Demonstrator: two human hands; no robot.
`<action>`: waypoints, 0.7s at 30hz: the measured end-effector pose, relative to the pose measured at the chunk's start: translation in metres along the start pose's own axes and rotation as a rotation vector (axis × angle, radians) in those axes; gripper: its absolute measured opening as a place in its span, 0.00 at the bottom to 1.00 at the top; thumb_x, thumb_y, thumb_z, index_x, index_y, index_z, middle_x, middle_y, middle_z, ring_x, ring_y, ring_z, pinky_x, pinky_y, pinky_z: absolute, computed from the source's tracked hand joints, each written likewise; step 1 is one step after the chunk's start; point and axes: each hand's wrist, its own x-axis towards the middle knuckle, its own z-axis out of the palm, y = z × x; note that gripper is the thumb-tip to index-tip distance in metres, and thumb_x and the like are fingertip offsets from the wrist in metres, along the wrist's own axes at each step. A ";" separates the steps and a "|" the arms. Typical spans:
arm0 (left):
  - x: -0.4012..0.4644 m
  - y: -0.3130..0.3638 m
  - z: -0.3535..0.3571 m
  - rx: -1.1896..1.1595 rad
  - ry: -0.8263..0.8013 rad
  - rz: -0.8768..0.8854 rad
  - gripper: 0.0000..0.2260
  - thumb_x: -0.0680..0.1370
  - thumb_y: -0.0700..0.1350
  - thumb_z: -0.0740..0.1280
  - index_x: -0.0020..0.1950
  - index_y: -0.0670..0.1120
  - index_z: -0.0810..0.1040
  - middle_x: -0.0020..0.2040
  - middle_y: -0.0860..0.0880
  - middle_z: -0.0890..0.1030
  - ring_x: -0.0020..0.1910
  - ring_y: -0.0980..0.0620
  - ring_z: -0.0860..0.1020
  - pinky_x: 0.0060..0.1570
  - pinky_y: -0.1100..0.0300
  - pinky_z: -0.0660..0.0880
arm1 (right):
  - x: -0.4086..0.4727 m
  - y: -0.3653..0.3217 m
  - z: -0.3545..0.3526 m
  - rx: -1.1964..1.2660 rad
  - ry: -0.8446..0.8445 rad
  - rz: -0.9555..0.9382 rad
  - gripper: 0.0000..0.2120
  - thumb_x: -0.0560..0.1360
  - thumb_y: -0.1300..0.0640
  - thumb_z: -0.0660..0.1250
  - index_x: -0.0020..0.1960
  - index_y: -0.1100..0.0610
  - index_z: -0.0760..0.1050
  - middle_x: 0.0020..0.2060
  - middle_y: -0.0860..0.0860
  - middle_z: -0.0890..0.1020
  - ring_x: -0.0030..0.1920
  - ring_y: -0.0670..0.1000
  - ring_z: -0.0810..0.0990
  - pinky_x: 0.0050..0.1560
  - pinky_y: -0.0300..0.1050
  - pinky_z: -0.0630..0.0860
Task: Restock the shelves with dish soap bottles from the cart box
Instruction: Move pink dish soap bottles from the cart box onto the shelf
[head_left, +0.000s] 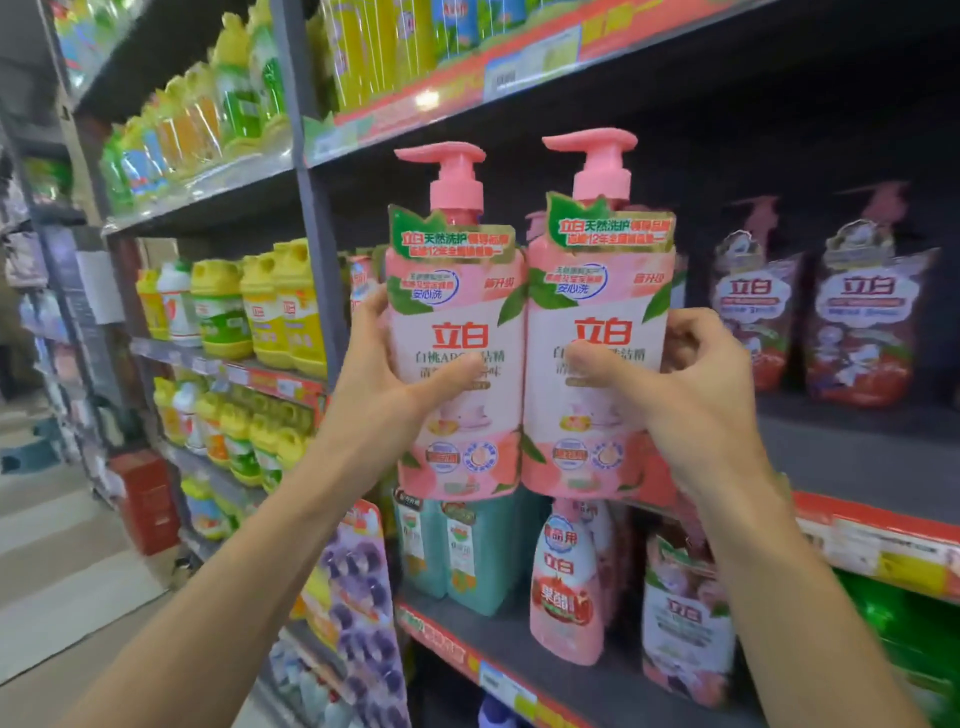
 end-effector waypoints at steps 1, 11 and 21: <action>0.014 -0.006 -0.001 -0.008 -0.021 0.006 0.40 0.65 0.46 0.76 0.72 0.49 0.61 0.57 0.49 0.83 0.53 0.50 0.84 0.55 0.45 0.80 | 0.008 0.004 0.006 -0.012 0.029 -0.007 0.26 0.59 0.53 0.84 0.51 0.51 0.76 0.44 0.44 0.87 0.46 0.43 0.86 0.48 0.45 0.82; 0.111 -0.081 0.003 -0.168 -0.242 0.033 0.35 0.71 0.39 0.76 0.72 0.47 0.61 0.59 0.46 0.82 0.55 0.50 0.83 0.55 0.48 0.81 | 0.049 0.037 0.037 -0.168 0.267 -0.063 0.26 0.61 0.54 0.84 0.53 0.53 0.75 0.43 0.44 0.86 0.44 0.41 0.85 0.43 0.38 0.80; 0.171 -0.134 0.013 -0.342 -0.436 0.039 0.45 0.62 0.51 0.79 0.73 0.46 0.60 0.62 0.43 0.79 0.58 0.47 0.82 0.58 0.44 0.78 | 0.058 0.054 0.066 -0.311 0.452 -0.077 0.24 0.63 0.57 0.83 0.52 0.52 0.74 0.46 0.47 0.87 0.47 0.43 0.86 0.48 0.43 0.82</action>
